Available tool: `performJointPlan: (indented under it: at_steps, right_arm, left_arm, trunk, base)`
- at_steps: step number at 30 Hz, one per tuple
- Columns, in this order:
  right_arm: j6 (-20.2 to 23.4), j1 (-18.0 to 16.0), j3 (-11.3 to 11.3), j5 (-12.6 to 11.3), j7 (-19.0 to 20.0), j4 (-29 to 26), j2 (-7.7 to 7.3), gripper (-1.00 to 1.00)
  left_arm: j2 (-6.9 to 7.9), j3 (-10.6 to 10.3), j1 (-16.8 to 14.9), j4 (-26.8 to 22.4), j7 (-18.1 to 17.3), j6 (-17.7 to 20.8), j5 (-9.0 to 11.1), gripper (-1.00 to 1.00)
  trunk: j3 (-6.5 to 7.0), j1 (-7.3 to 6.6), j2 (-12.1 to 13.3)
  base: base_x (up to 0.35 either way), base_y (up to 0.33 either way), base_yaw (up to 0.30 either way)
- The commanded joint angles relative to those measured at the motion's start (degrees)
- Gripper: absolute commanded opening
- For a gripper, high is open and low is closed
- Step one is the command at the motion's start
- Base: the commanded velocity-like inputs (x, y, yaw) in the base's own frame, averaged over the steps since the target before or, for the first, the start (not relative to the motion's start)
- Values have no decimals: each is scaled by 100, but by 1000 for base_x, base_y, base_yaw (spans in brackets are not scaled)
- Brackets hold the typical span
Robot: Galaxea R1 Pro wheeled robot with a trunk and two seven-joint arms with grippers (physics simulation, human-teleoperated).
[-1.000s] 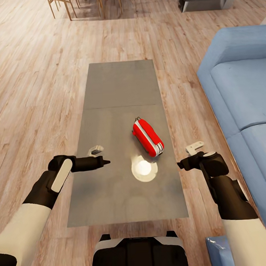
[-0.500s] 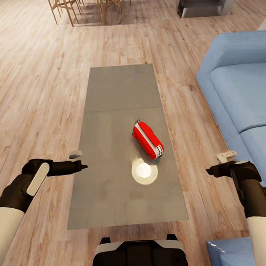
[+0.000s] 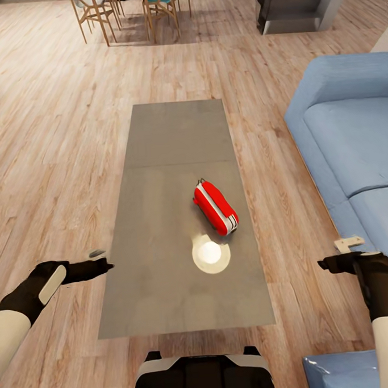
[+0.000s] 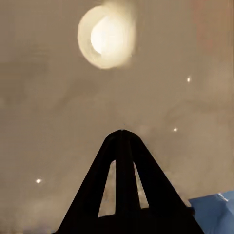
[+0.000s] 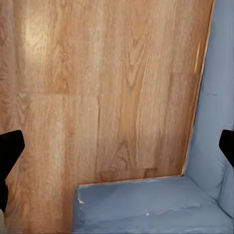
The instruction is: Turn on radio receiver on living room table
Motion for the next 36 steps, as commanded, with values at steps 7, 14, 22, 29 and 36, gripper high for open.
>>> performJointPlan:
  at_steps: [7,14,22,29,36]
  right_arm:
    - [-582,-1,-153,11,-581,1215,-113,100]
    - [-1203,-1,-535,7,-1068,2606,-323,100]
    - [-1886,-1,-720,-6,-1523,4281,-774,100]
    - [-2627,3,-718,-22,-2011,5318,-906,100]
    - [-2943,212,-715,-28,-2067,5726,-906,100]
  left_arm:
    - [-11,-855,-5,1746,-591,-1310,21,-100]
    - [-160,-951,-6,2794,-803,-1974,15,-100]
    - [-484,-959,123,3577,-757,-2551,-733,-100]
    - [-491,-958,622,3597,-656,-2795,-786,-100]
    - [-491,-953,1223,3598,-483,-3180,-771,-100]
  trunk:
    - [65,0,0]
    - [129,0,0]
    - [202,0,0]
    - [267,0,0]
    - [331,0,0]
  base:
    - [0,0,0]
    - [0,0,0]
    - [0,0,0]
    - [0,0,0]
    - [0,0,0]
